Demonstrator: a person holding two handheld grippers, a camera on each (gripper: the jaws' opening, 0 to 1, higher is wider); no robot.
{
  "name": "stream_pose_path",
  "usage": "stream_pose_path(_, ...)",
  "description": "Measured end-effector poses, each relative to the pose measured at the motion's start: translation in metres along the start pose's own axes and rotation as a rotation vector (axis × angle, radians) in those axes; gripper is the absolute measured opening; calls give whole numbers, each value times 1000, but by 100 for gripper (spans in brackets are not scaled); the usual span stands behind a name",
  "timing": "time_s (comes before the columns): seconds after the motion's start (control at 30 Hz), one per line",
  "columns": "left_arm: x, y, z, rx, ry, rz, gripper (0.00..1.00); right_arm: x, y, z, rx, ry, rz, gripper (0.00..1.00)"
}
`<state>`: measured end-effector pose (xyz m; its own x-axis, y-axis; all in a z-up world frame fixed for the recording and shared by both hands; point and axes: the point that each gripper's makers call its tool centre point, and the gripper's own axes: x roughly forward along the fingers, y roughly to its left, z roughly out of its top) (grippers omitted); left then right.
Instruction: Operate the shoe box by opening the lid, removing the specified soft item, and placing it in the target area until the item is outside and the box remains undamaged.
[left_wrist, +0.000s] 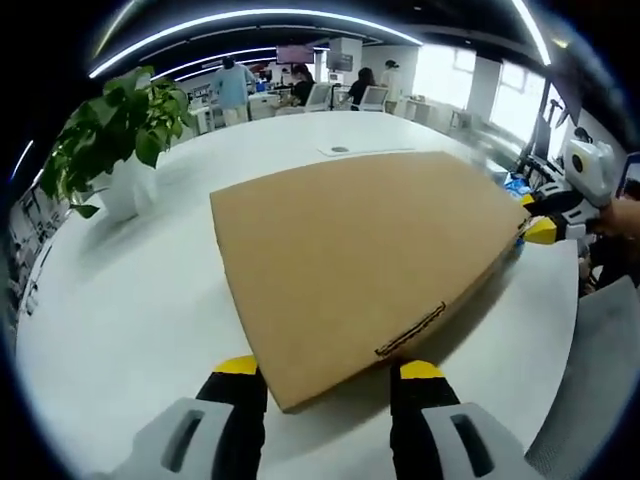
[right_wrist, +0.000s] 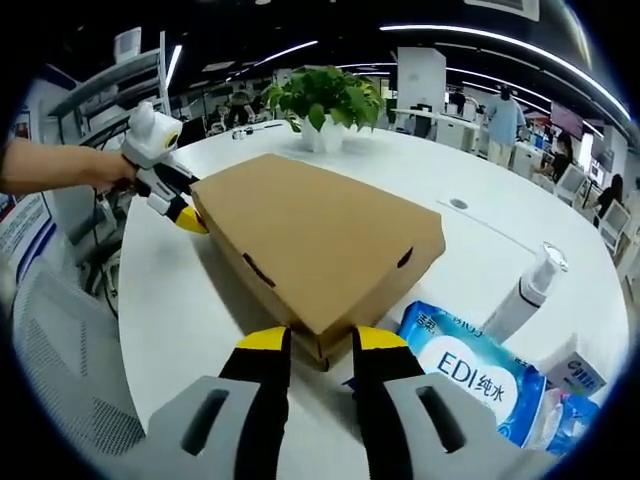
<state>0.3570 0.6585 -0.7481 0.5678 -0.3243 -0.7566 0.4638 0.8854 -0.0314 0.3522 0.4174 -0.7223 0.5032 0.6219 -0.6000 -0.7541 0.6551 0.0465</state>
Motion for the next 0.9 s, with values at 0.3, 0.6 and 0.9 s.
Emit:
stream_pose_path(0.3, -21, -7, -8, -36, -30, 23, 48, -24, -13, 2, -1, -53, -66, 33)
stream_pose_path(0.6, -64, -31, -5, -51, -134, 43, 54, -83, -36, -20, 44, -86, -174, 42)
stream_pose_path(0.9, -94, -64, -6, -33, -187, 31, 62, -144, -51, -56, 81, -69, -264, 50)
